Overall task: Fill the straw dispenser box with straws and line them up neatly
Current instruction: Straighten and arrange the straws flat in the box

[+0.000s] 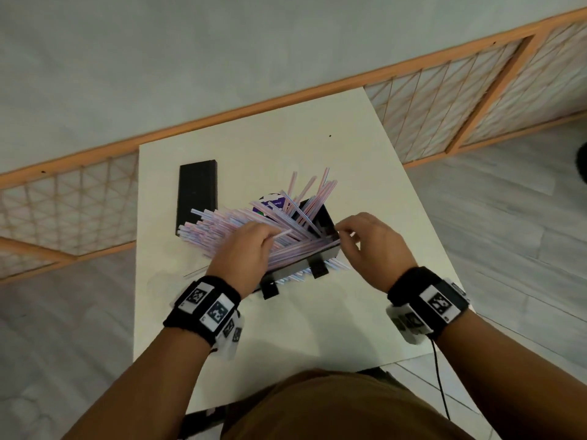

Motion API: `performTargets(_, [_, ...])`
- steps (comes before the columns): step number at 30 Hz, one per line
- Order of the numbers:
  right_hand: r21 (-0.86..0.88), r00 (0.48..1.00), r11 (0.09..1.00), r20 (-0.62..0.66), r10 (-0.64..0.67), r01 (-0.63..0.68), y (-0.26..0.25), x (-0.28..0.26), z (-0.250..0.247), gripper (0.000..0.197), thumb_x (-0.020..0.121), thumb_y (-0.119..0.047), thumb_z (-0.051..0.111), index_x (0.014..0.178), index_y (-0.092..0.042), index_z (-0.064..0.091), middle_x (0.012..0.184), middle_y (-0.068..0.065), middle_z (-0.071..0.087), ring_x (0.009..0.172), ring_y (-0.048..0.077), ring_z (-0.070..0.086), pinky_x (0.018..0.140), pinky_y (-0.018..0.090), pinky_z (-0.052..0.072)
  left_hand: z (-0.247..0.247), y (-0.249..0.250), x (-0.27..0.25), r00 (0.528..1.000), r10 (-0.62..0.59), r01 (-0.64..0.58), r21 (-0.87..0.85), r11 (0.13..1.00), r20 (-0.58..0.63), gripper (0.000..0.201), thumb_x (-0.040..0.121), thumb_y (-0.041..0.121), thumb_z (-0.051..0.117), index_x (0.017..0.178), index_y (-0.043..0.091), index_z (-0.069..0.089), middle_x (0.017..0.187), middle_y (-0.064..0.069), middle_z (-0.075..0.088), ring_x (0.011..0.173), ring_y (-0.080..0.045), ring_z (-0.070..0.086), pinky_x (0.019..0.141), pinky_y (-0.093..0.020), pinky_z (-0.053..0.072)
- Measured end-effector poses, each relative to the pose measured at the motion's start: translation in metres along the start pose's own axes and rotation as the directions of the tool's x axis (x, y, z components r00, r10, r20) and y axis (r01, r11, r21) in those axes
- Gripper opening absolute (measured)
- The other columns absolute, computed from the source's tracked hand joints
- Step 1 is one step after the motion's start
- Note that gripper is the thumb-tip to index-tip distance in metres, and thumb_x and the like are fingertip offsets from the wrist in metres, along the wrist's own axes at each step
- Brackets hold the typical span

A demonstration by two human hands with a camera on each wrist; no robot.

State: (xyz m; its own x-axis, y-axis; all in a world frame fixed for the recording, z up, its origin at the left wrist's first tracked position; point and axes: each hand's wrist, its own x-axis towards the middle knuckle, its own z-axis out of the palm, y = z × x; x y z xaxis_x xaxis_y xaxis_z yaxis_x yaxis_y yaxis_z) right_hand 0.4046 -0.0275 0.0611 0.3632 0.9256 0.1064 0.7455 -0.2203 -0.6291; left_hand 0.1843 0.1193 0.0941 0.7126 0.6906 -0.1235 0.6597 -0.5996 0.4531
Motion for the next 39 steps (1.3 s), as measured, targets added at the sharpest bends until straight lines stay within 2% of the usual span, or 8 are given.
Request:
performTargets(3, [-0.012,0.969,0.972,0.070,0.237,-0.237,0.026,-0.007,0.015,0.022,0.097,-0.024,0.056,0.117,-0.024,0.067,0.112,-0.004,0.062,0.078,0.014,0.063,0.078,0.035,0.054,0.017,0.008,0.012,0.998,0.003,0.000,-0.048,0.999,0.063,0.026,0.103,0.022,0.056,0.127,0.017,0.065,0.118,-0.001,0.062,0.104,-0.014,0.059,0.094,-0.031,0.049])
performTargets(7, [-0.061,0.893,0.927,0.250,0.373,-0.370,0.049,-0.013,0.045,0.036,0.099,-0.025,0.055,0.134,-0.017,0.059,0.126,0.005,0.058,0.099,0.021,0.064,0.088,0.029,0.047,0.023,0.012,0.009,0.996,0.044,-0.044,0.001,0.999,0.076,0.031,0.104,0.023,0.055,0.132,0.017,0.063,0.127,-0.002,0.061,0.116,-0.019,0.057,0.098,-0.033,0.048])
performTargets(11, [-0.144,0.804,0.889,0.382,0.455,-0.435,0.059,-0.010,0.075,0.046,0.100,-0.037,0.056,0.142,-0.018,0.053,0.133,0.011,0.053,0.107,0.025,0.065,0.095,0.035,0.051,0.016,-0.002,-0.012,1.000,0.016,-0.014,0.198,0.980,-0.009,0.021,0.098,0.017,0.061,0.117,0.017,0.070,0.109,-0.002,0.063,0.097,-0.024,0.061,0.084,-0.039,0.054])
performTargets(14, [-0.190,0.775,0.886,0.430,0.462,-0.423,0.059,-0.002,0.091,0.044,0.099,-0.043,0.057,0.136,-0.020,0.057,0.127,0.013,0.053,0.107,0.032,0.064,0.093,0.037,0.051,0.015,-0.018,-0.027,0.997,-0.076,0.065,0.325,0.944,0.021,0.010,0.092,0.016,0.066,0.101,0.020,0.070,0.098,0.000,0.063,0.090,-0.025,0.061,0.077,-0.039,0.055])
performTargets(22, [-0.277,0.777,0.869,0.393,0.491,-0.409,0.055,0.013,0.107,0.032,0.101,-0.044,0.047,0.102,-0.017,0.064,0.106,0.013,0.068,0.096,0.036,0.066,0.070,0.034,0.044,0.021,-0.027,-0.033,0.979,-0.192,0.159,0.316,0.935,0.075,0.030,0.094,0.013,0.058,0.118,0.029,0.067,0.110,0.004,0.063,0.102,-0.024,0.058,0.080,-0.035,0.052])
performTargets(29, [-0.413,0.813,0.878,0.407,0.417,-0.243,0.059,-0.005,0.106,0.037,0.107,-0.041,0.031,0.117,-0.022,0.062,0.106,0.007,0.059,0.093,0.032,0.067,0.077,0.039,0.053,0.023,-0.023,-0.023,0.970,-0.211,0.177,0.241,0.954,0.124,0.038,0.091,0.006,0.056,0.125,0.023,0.062,0.119,0.000,0.056,0.115,-0.025,0.052,0.093,-0.037,0.051])
performTargets(33, [-0.446,0.819,0.879,0.433,0.377,-0.168,0.058,-0.012,0.107,0.034,0.108,-0.034,0.030,0.124,-0.020,0.057,0.112,0.009,0.058,0.094,0.034,0.067,0.076,0.040,0.052,0.027,-0.019,-0.024,0.979,-0.181,0.167,0.140,0.976,0.096,0.024,0.095,0.017,0.055,0.117,0.020,0.063,0.113,0.001,0.054,0.112,-0.023,0.050,0.094,-0.035,0.048])
performTargets(39, [-0.498,0.842,0.864,0.432,0.323,-0.076,0.056,-0.019,0.101,0.033,0.108,-0.033,0.031,0.121,-0.017,0.057,0.110,0.009,0.059,0.093,0.034,0.067,0.068,0.037,0.046,0.038,-0.015,-0.020,0.997,-0.081,0.077,0.168,0.983,0.019,0.019,0.103,0.027,0.052,0.104,0.020,0.070,0.100,0.002,0.060,0.097,-0.021,0.056,0.088,-0.033,0.049])
